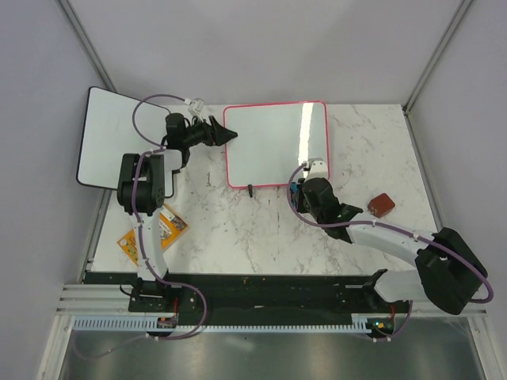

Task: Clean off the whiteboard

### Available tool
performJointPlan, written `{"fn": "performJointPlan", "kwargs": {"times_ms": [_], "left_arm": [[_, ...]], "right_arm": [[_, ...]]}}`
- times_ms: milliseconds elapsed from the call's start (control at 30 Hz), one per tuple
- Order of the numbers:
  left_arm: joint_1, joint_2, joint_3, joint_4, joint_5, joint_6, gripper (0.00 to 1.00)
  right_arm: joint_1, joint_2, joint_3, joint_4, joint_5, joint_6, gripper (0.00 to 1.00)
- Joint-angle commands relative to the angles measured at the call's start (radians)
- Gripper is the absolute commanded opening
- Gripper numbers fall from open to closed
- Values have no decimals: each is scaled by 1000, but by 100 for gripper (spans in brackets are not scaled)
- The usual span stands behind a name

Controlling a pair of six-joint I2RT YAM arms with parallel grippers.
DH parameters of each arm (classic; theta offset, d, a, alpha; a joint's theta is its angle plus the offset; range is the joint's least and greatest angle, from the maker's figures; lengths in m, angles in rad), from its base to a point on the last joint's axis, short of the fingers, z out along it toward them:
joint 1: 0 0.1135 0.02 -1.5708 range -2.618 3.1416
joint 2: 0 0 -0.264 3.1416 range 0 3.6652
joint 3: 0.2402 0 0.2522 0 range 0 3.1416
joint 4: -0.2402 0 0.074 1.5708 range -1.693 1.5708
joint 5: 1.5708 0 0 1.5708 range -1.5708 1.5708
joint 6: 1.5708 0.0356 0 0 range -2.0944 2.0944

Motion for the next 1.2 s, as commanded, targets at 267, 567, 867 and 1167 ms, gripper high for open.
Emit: {"fn": "performJointPlan", "kwargs": {"times_ms": [267, 567, 867, 1167], "left_arm": [[-1, -231, -126, -63, -222, 159, 92], [-6, -455, -258, -202, -714, 116, 100], [-33, -590, -487, -218, -981, -14, 100], [-153, -768, -743, -103, -1040, -39, 100]], "right_arm": [[66, -65, -101, 36, -54, 28, 57], [86, -156, -160, -7, 38, 62, 79], [83, -284, -122, -25, 140, -1, 98], [51, -256, -61, 7, 164, -64, 98]]}}
